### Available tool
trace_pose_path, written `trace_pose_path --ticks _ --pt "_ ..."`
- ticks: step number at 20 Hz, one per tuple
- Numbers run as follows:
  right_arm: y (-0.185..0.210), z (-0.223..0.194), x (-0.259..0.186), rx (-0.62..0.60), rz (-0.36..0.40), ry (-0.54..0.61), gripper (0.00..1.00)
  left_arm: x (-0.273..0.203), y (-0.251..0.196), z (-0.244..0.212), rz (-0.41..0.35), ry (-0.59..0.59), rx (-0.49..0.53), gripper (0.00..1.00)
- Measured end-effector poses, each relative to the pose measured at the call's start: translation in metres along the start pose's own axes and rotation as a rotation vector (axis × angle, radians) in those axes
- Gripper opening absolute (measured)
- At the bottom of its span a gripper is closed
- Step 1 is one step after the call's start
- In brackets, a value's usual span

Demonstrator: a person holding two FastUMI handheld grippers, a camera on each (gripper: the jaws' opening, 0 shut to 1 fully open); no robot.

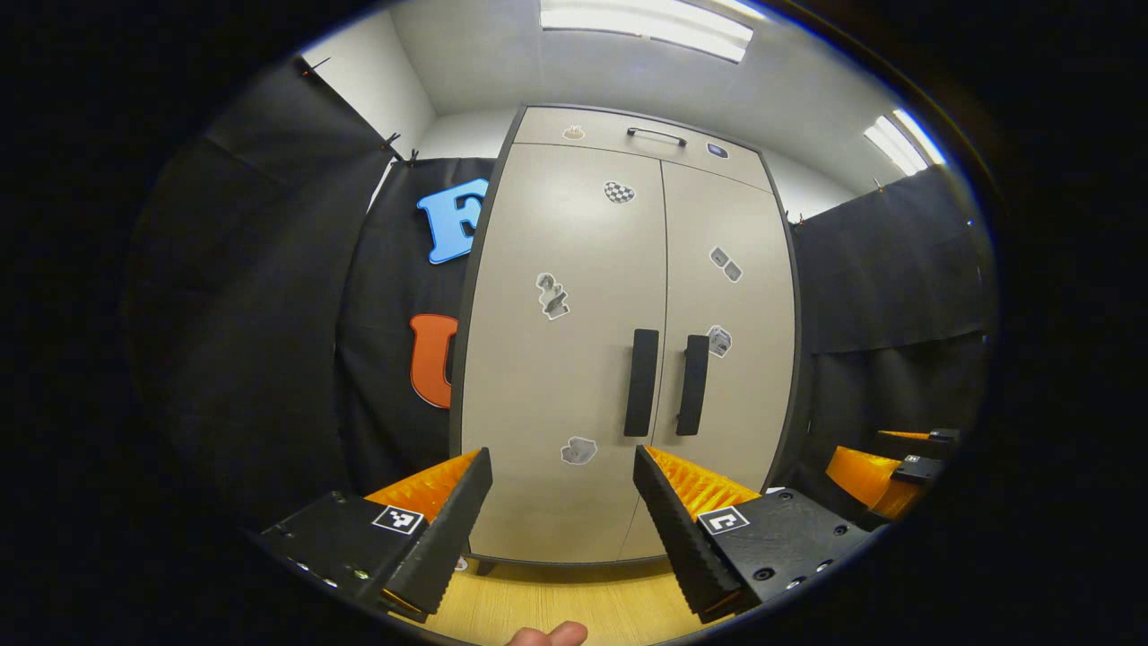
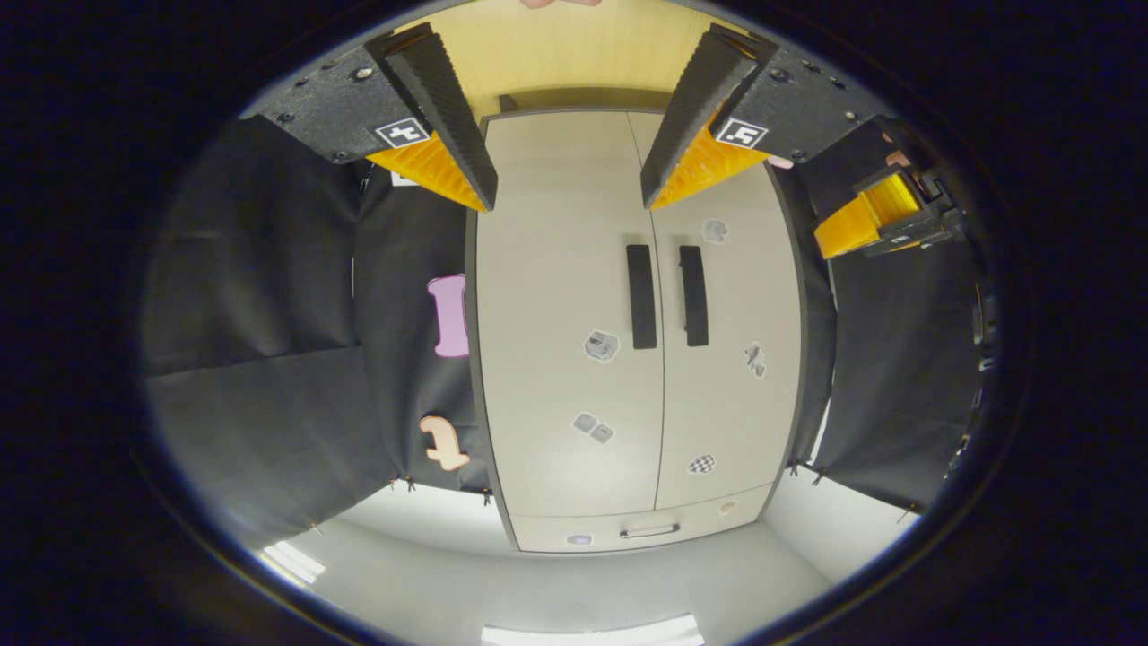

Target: Open the right door of the double-door shoe cabinet with the right hand, and open the left door with the left hand.

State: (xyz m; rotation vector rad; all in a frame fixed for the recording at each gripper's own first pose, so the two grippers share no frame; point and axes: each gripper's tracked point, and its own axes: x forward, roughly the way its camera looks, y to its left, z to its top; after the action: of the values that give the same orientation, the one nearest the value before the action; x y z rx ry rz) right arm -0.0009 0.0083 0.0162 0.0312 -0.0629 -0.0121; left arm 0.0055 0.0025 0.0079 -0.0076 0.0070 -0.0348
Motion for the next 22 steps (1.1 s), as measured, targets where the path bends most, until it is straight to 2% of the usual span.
trace_pose_path --ticks 14,18,22 --pt "0.002 -0.004 0.009 0.014 -0.010 0.013 1.00 0.008 0.001 0.002 -0.009 -0.015 0.010 0.95" --pt "0.021 0.007 0.026 0.019 0.041 0.012 1.00 0.003 0.002 0.009 -0.015 -0.053 0.014 0.95" --pt "0.046 0.027 0.067 -0.033 0.090 0.004 0.99 0.002 0.004 0.006 -0.005 -0.037 0.013 0.95"
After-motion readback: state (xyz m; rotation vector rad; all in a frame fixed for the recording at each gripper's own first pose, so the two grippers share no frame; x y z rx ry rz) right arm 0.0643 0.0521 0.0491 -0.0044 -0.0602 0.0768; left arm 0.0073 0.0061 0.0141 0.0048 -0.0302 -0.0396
